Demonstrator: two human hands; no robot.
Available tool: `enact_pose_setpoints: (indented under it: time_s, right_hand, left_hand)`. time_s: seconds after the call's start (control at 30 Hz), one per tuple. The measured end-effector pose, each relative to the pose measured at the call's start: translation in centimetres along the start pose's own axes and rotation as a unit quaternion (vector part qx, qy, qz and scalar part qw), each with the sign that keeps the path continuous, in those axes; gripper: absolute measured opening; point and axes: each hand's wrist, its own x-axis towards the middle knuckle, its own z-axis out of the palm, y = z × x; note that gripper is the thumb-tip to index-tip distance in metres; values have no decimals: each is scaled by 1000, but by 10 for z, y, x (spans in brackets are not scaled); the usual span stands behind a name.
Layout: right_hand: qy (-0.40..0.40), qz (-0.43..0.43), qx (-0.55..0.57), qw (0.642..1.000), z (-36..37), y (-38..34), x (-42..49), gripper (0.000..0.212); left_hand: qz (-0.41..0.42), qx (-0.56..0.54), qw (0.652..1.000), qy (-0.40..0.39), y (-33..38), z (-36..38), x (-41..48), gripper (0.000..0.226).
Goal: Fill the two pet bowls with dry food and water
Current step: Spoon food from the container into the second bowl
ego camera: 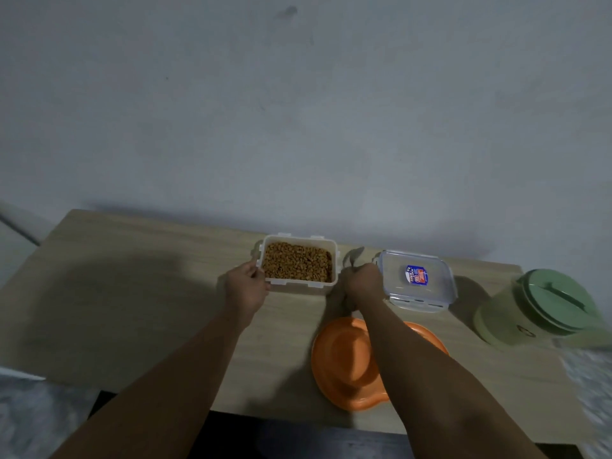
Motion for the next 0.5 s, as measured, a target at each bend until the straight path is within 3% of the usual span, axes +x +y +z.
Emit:
enact_pose_setpoints:
  time_s: [0.2,0.3,0.5]
  right_hand:
    - [49,-160,44,985,-42,-14,-7,8]
    - [-2,-234,-30,972,-59,-18,-23,9]
    - [-74,-278,-183,940,-72,-27,-42,23]
  left_hand:
    - [-7,-1,1000,-10,6,-3,-5,42]
    - [-11,24,999,-31,10,0,-12,44]
    - [5,68,995,-79,13,22,-37,43]
